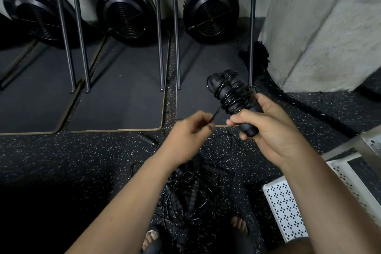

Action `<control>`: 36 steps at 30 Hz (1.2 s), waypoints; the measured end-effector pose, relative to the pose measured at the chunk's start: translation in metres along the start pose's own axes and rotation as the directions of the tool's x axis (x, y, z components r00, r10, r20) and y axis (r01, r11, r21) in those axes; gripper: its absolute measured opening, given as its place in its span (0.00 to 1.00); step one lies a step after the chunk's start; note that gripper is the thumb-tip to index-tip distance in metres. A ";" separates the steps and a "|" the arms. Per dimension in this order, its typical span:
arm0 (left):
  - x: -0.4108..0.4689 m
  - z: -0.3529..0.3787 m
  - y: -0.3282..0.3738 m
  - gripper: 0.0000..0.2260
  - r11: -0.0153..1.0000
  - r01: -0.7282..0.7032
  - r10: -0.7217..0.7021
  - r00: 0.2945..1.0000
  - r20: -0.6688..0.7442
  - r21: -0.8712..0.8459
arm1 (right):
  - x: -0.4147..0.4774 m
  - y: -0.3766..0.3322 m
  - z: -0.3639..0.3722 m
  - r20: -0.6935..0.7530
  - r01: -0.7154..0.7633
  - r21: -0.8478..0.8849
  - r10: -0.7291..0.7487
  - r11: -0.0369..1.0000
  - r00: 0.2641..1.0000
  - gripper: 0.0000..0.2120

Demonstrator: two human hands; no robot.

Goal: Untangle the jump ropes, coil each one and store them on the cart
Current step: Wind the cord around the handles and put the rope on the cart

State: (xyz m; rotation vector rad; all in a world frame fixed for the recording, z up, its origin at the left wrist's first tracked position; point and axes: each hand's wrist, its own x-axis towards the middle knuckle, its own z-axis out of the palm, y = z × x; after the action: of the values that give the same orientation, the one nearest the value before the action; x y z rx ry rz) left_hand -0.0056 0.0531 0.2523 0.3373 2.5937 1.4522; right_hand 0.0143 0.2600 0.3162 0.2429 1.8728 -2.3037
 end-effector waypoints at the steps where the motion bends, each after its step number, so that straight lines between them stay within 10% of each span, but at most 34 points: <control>1: -0.002 0.004 0.001 0.03 0.999 -0.031 0.031 0.999 0.030 0.012 | 0.000 0.000 0.000 -0.001 -0.001 -0.004 0.001 1.000 1.000 0.21; 10: -0.009 0.006 0.021 0.06 0.958 -0.132 0.085 0.978 0.190 0.253 | 0.008 0.015 -0.016 -0.133 -0.097 -0.294 0.060 0.951 0.989 0.23; 23: -0.008 -0.035 0.023 0.17 0.999 -0.038 0.031 0.976 0.216 0.027 | -0.007 0.015 0.000 0.273 -0.135 -0.794 0.547 0.592 0.791 0.28; 30: -0.007 -0.049 0.014 0.15 0.932 0.053 0.055 0.957 0.286 -0.357 | -0.022 -0.011 0.002 0.585 -0.060 -0.649 0.548 0.758 0.597 0.38; 36: -0.012 -0.048 0.027 0.04 0.923 0.110 0.001 0.958 0.288 -0.369 | -0.023 -0.012 -0.008 0.694 -0.047 -0.333 0.278 0.942 0.664 0.28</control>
State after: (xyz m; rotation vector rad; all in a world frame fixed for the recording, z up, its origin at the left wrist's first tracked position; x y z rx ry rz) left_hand -0.0019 0.0241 0.3010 0.3838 2.0263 1.7022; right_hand 0.0341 0.2706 0.3308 -0.4794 1.6058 -1.5866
